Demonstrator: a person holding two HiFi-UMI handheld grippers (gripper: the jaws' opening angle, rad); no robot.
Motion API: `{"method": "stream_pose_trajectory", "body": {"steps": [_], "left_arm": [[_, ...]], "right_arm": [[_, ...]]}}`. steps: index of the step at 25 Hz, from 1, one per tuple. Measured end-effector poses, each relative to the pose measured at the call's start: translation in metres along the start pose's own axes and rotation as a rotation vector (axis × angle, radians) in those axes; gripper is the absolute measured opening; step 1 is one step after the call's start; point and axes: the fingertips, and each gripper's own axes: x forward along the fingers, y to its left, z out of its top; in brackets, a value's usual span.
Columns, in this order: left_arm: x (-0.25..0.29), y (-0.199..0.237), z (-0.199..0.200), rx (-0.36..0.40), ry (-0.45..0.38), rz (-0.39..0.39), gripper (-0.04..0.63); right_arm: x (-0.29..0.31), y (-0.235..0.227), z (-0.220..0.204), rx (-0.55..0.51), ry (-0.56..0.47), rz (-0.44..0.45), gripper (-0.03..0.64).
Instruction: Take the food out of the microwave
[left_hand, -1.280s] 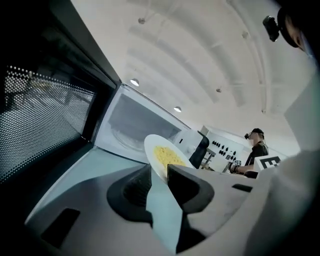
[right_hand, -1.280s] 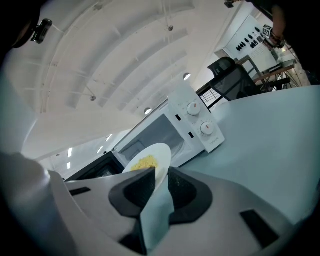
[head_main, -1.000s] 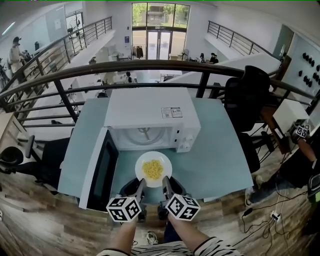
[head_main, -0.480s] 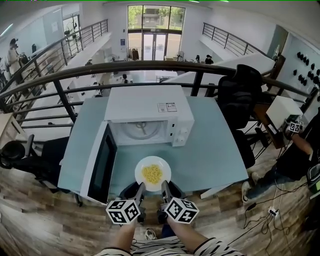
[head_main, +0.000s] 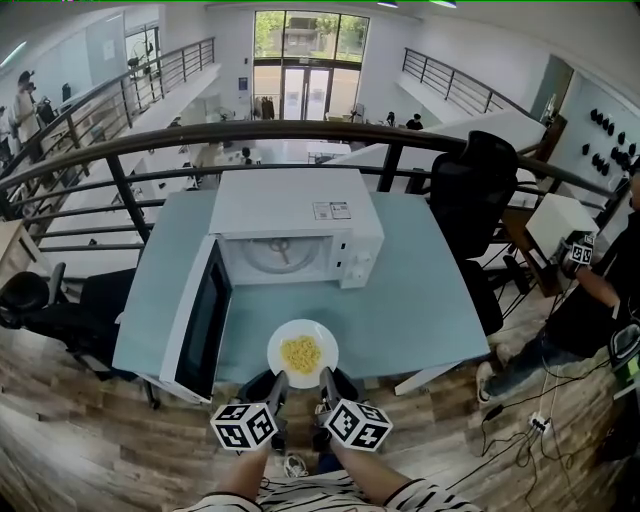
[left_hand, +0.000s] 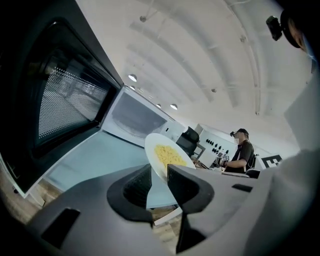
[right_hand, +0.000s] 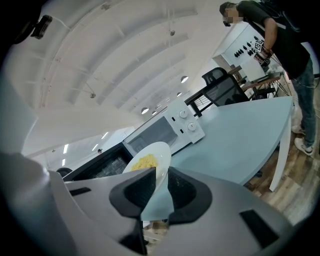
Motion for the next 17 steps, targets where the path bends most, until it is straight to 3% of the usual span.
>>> {"method": "stream_pose_trajectory", "body": {"steps": [17], "left_arm": [[0.0,0.003,-0.018,-0.036,0.031,0.008,0.109]], "right_arm": [[-0.004,-0.01,-0.012,0.009,0.032,-0.022,0.08]]}}
